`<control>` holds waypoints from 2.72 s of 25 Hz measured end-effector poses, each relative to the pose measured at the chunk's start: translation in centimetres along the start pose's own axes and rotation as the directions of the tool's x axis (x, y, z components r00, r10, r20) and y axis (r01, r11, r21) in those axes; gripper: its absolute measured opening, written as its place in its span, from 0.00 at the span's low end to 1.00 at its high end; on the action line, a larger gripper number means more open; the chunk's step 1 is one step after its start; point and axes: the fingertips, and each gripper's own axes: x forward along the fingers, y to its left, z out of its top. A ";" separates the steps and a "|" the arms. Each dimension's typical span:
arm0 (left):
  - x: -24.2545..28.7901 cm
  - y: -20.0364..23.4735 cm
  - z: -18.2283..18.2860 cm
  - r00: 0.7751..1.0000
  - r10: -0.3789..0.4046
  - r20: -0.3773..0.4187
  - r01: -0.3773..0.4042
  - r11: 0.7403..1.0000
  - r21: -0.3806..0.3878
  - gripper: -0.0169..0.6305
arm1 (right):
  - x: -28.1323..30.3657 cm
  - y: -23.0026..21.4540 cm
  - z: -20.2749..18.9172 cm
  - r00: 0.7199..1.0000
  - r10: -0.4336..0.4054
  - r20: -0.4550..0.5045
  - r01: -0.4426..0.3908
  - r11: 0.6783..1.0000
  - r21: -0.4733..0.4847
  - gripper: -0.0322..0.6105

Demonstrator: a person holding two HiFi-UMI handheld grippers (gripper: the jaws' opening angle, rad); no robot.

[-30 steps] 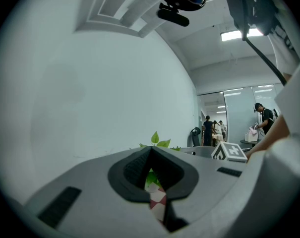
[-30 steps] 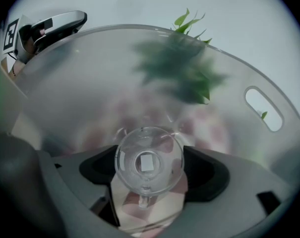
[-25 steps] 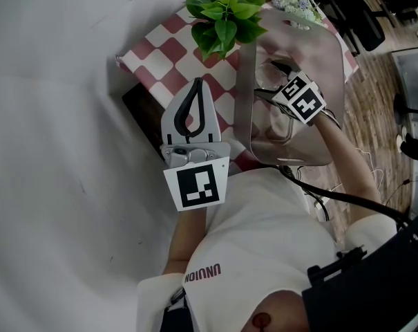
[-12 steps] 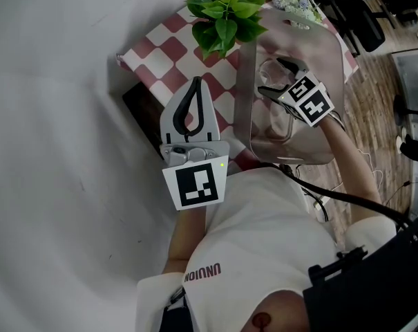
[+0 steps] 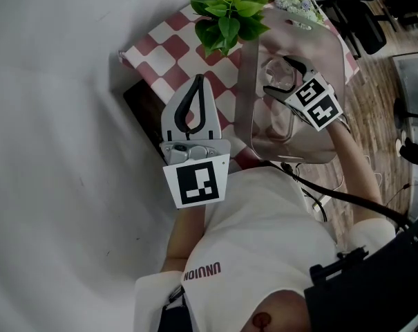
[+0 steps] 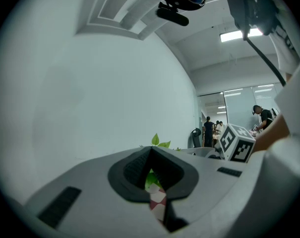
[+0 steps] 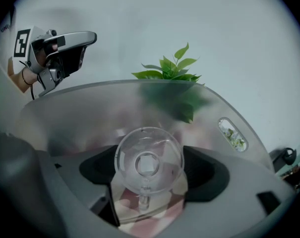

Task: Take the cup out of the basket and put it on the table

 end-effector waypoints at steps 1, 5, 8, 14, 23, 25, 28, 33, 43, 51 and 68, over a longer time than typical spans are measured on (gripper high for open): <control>0.0 0.0 0.0 1.000 0.000 0.001 0.000 1.000 0.000 0.04 | -0.3 0.0 0.2 1.000 -0.004 0.004 0.004 1.000 -0.005 0.68; -0.2 0.0 0.2 1.000 0.000 0.008 0.000 1.000 -0.001 0.04 | -1.7 -0.2 1.3 0.999 -0.021 0.025 0.022 0.999 -0.026 0.68; -0.2 -0.1 0.3 1.000 -0.001 0.010 0.001 1.000 -0.002 0.04 | -2.5 -0.4 2.2 0.999 -0.030 0.043 0.031 0.999 -0.031 0.68; -0.5 0.1 0.3 1.000 0.002 0.016 -0.002 1.000 0.000 0.04 | -3.7 -0.3 3.4 0.998 -0.042 0.056 0.045 0.997 -0.058 0.68; -0.7 0.3 0.4 1.000 0.007 0.019 -0.007 1.000 -0.005 0.04 | -5.5 -0.6 4.4 0.995 -0.069 0.071 0.075 0.994 -0.081 0.68; -0.7 0.3 0.4 1.000 0.008 0.020 -0.008 1.000 -0.005 0.04 | -5.9 -0.6 4.8 0.994 -0.074 0.078 0.081 0.993 -0.090 0.68; -0.8 0.3 0.4 1.000 0.008 0.024 -0.008 1.000 -0.004 0.04 | -6.4 -0.5 5.3 0.992 -0.086 0.089 0.095 0.990 -0.106 0.68; -1.1 0.5 0.3 0.999 0.013 0.034 -0.013 1.000 -0.007 0.04 | -7.0 -0.6 5.7 0.990 -0.107 0.095 0.119 0.985 -0.125 0.68; -1.6 1.0 0.5 0.998 0.032 0.045 -0.032 0.999 -0.016 0.04 | -8.8 -0.5 7.7 0.983 -0.127 0.130 0.148 0.975 -0.167 0.68; -2.0 1.3 0.6 0.997 0.047 0.054 -0.046 0.999 -0.022 0.04 | -9.7 0.1 10.3 0.976 -0.125 0.180 0.164 0.960 -0.225 0.68; -3.2 2.3 0.8 0.995 0.079 0.066 -0.077 0.997 -0.023 0.04 | -11.1 0.9 12.3 0.971 -0.136 0.197 0.191 0.936 -0.297 0.68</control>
